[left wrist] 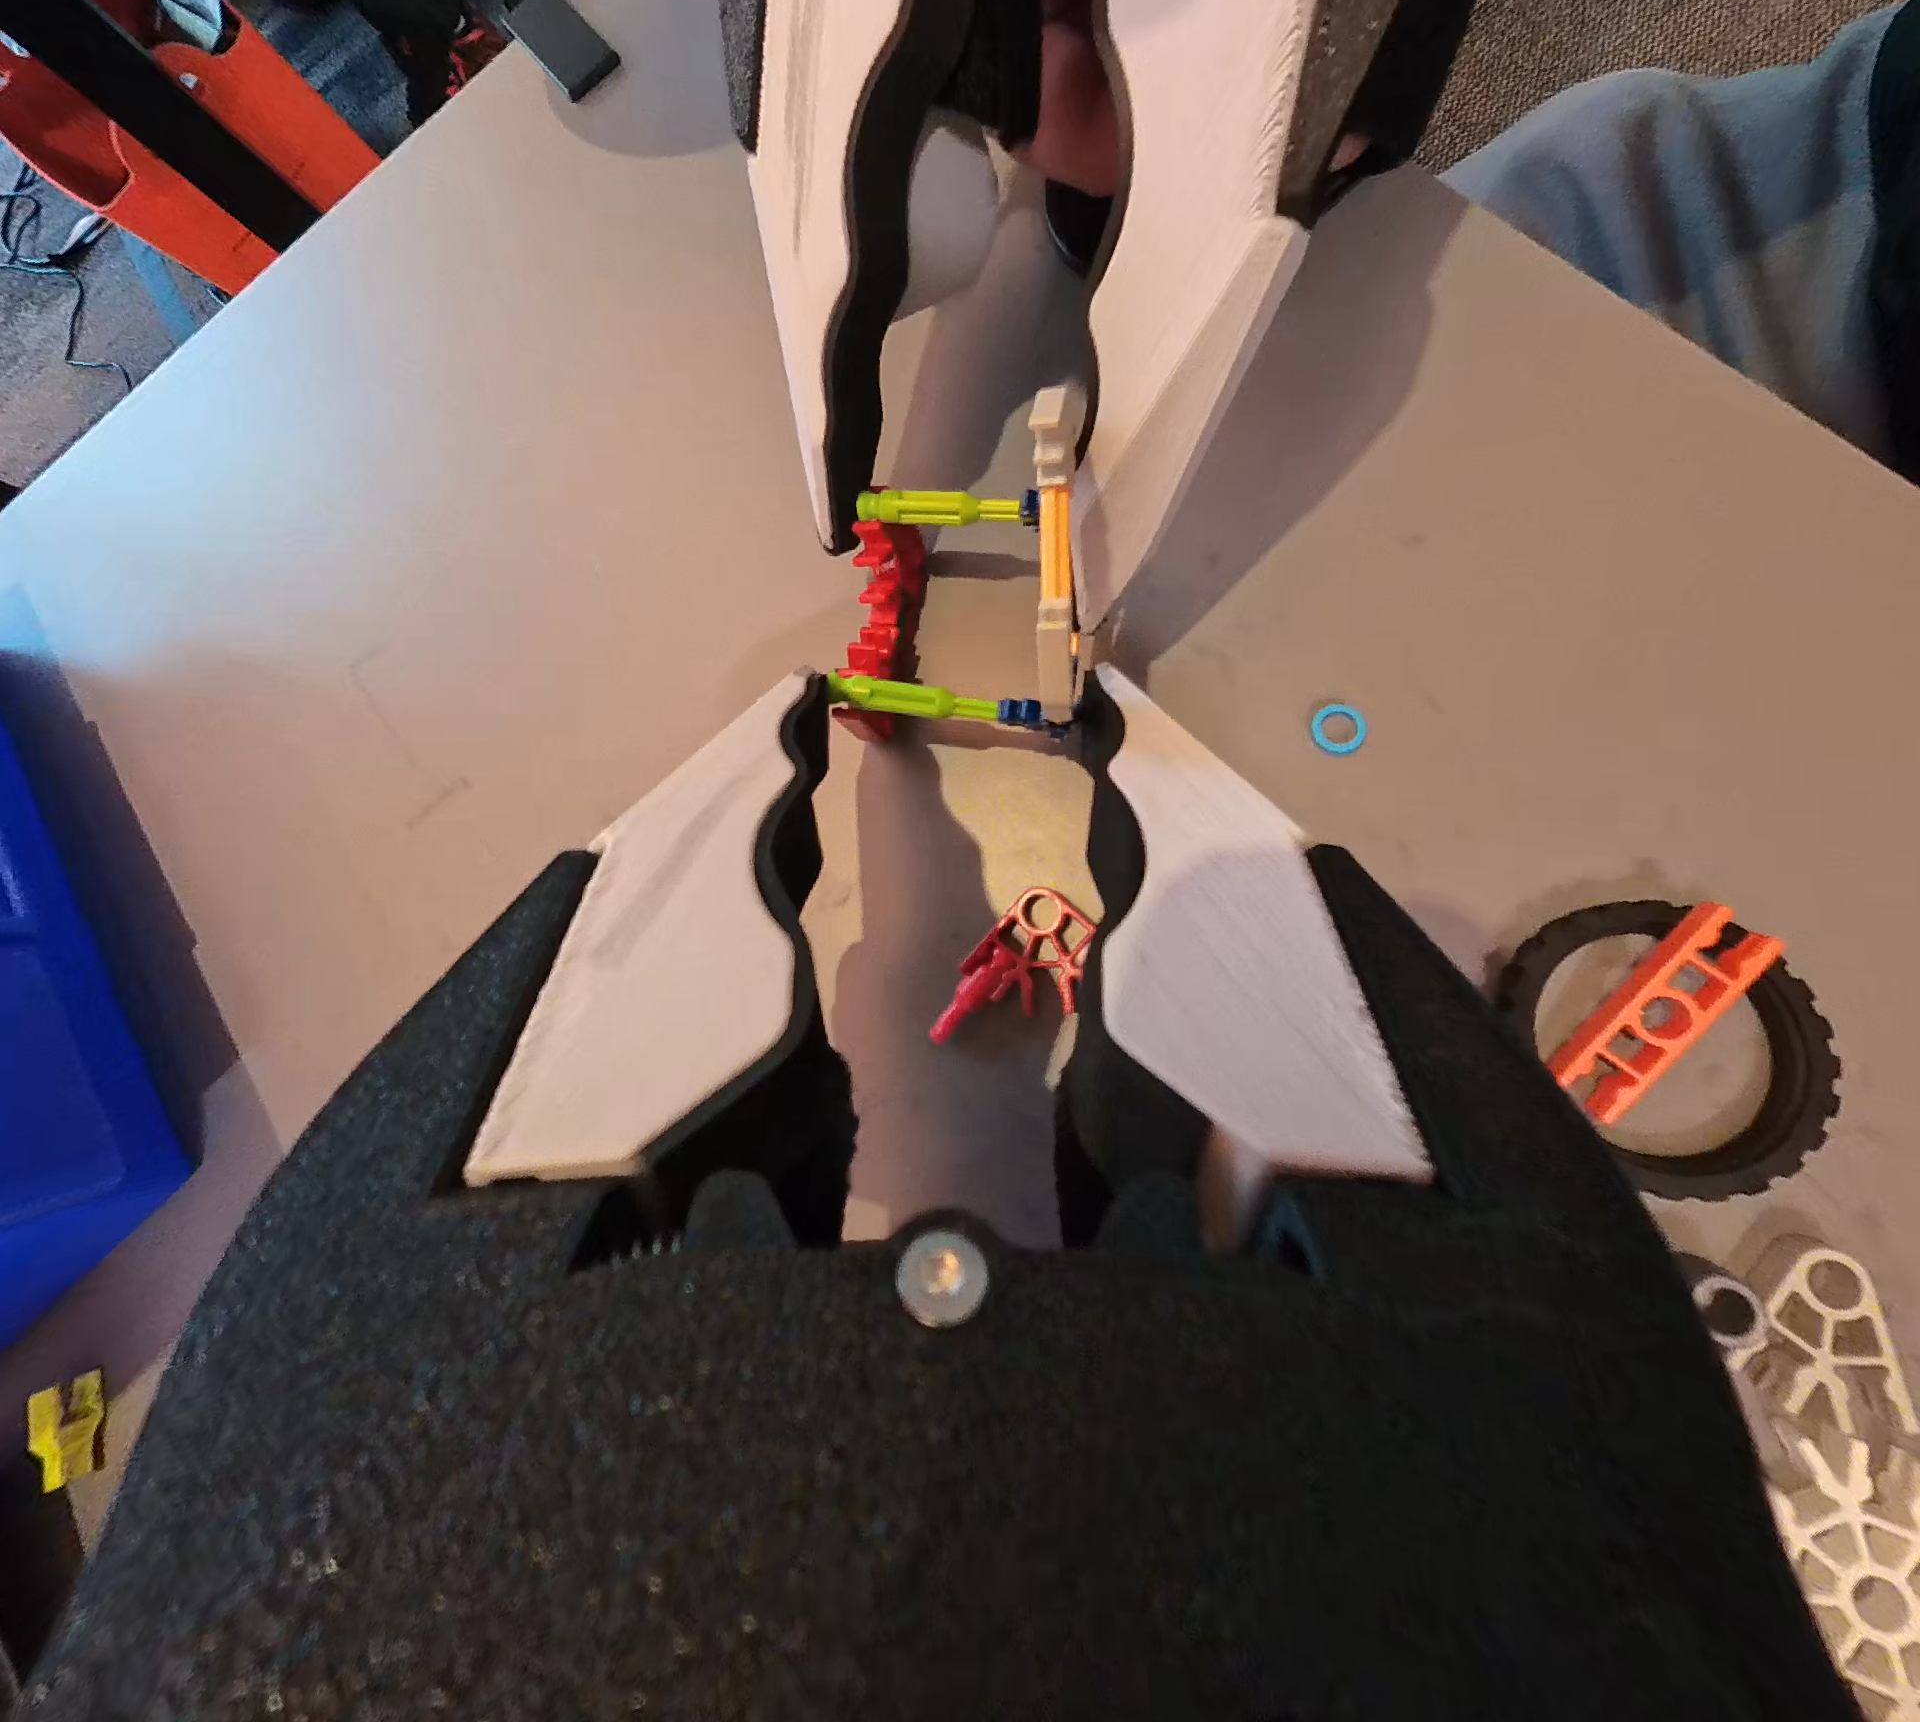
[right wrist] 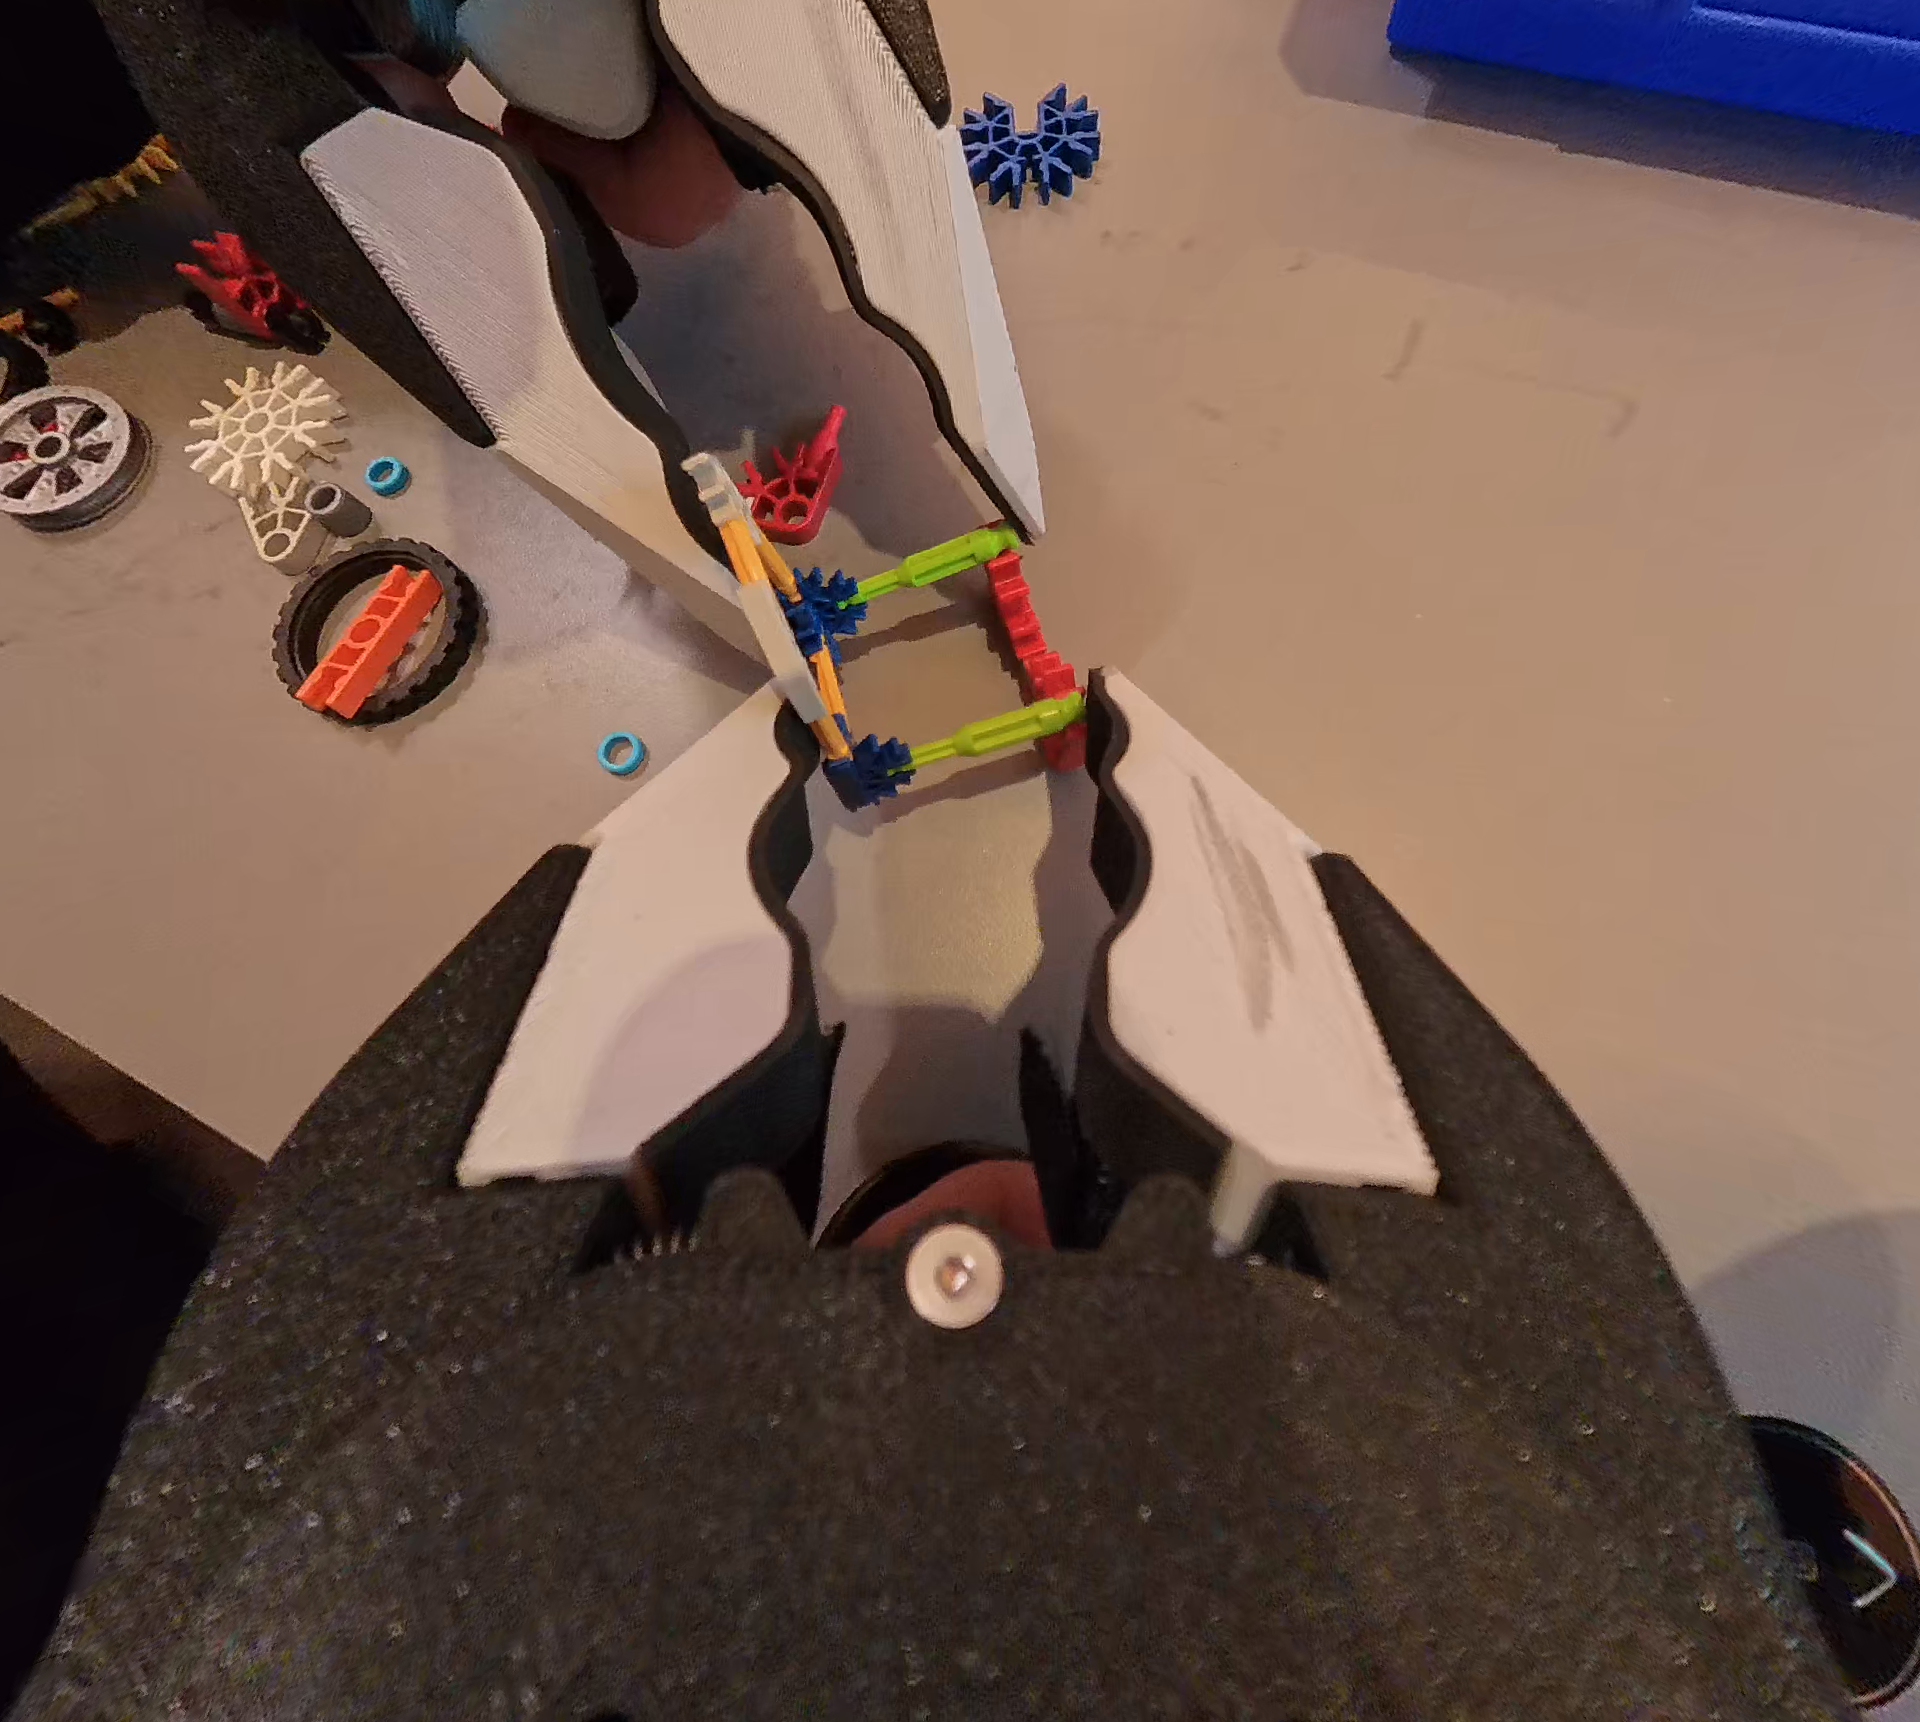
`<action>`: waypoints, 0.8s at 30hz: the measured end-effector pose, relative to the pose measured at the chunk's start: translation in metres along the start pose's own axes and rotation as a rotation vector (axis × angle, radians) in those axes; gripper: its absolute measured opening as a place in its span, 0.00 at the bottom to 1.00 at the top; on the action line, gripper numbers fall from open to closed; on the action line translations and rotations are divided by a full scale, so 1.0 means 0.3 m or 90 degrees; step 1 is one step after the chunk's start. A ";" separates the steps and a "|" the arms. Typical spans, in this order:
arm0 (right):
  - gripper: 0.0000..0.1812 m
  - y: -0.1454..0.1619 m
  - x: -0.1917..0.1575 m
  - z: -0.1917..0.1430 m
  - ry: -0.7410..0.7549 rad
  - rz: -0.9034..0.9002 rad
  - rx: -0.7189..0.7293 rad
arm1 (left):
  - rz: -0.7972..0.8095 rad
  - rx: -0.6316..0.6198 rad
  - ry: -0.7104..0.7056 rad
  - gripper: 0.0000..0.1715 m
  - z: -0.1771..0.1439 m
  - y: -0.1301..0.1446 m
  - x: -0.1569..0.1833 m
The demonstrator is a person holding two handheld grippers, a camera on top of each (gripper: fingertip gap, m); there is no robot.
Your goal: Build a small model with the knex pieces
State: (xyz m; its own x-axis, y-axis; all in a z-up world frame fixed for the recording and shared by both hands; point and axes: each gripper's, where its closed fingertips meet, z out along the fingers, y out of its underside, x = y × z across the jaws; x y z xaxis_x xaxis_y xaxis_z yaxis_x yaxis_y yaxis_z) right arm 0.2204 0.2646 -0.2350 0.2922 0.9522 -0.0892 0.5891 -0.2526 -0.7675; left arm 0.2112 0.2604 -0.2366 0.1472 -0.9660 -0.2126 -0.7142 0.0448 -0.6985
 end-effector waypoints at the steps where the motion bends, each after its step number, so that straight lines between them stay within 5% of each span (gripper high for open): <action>1: 0.28 0.000 0.000 0.000 -0.002 0.002 0.000 | 0.000 0.001 0.000 0.27 0.000 0.000 0.001; 24: 0.28 0.005 0.020 -0.003 0.001 0.019 -0.008 | -0.010 -0.012 -0.006 0.27 0.011 -0.007 -0.017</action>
State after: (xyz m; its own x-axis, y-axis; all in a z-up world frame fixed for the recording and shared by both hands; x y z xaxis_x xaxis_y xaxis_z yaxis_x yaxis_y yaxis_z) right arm 0.2237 0.2697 -0.2361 0.3104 0.9441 -0.1109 0.5901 -0.2828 -0.7562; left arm 0.2141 0.2661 -0.2364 0.1642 -0.9642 -0.2084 -0.7246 0.0254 -0.6887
